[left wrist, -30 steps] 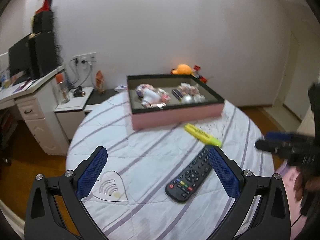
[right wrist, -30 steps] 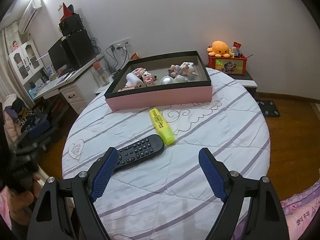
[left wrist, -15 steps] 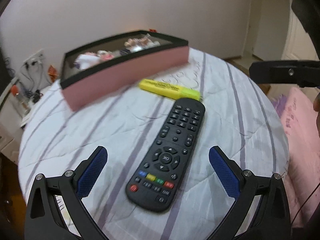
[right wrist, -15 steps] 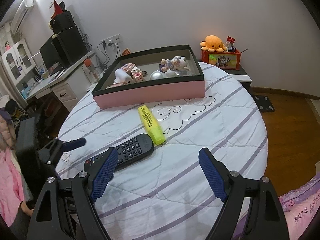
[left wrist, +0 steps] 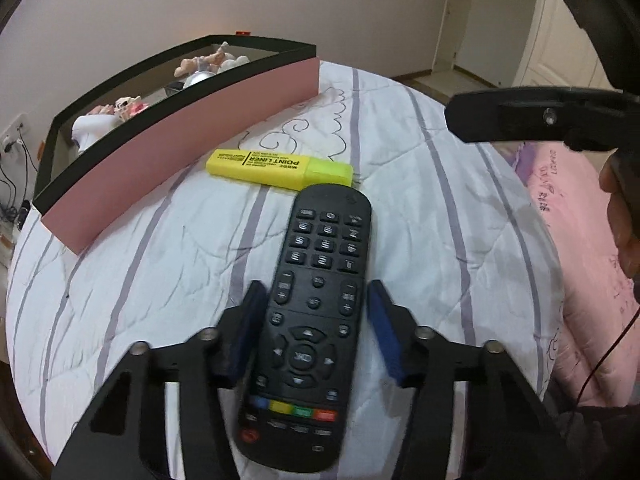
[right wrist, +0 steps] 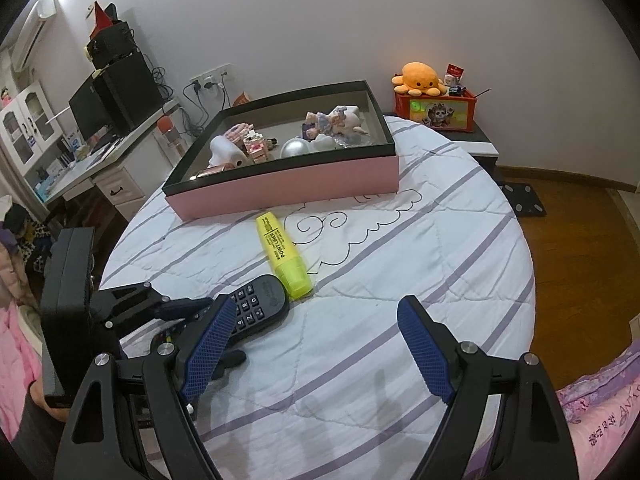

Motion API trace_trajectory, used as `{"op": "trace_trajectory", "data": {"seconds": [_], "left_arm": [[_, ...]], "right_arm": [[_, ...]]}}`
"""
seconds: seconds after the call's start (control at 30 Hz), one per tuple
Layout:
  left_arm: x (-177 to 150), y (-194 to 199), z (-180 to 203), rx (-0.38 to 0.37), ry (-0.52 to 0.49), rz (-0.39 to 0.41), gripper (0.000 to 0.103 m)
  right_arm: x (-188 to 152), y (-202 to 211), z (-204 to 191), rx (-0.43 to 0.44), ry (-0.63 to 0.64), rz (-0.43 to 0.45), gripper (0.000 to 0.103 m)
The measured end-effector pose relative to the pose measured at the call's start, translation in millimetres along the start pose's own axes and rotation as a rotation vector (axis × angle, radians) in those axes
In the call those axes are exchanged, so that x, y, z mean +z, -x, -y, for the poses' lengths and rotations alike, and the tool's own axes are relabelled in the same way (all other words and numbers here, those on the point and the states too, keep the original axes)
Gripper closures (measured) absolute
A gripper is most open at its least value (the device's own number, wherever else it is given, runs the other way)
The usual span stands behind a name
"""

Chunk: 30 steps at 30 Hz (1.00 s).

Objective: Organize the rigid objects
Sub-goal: 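Grasp the black remote with the left gripper while the right grasps the yellow highlighter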

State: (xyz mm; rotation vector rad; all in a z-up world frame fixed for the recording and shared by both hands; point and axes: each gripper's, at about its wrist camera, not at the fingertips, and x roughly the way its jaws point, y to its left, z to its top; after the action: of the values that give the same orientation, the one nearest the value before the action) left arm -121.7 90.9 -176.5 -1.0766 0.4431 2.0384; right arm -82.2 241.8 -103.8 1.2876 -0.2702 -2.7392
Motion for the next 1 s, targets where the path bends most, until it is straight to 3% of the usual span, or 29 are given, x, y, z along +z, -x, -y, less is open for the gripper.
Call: {"op": "trace_trajectory", "data": {"seconds": [0.17, 0.47, 0.77, 1.0], "left_arm": [[-2, 2, -6, -0.022, 0.049, 0.018, 0.055], [-22, 22, -22, 0.026, 0.187, 0.071, 0.059], [-48, 45, -54, 0.126, 0.337, 0.093, 0.059], [-49, 37, -62, 0.192, 0.359, 0.085, 0.055]], "right_arm": [[2, -7, 4, 0.000, -0.007, -0.013, 0.019], [18, -39, -10, 0.002, 0.050, -0.043, 0.019], [31, -91, -36, 0.001, 0.132, -0.091, 0.019], [26, -118, -47, -0.042, 0.170, -0.107, 0.021]]}}
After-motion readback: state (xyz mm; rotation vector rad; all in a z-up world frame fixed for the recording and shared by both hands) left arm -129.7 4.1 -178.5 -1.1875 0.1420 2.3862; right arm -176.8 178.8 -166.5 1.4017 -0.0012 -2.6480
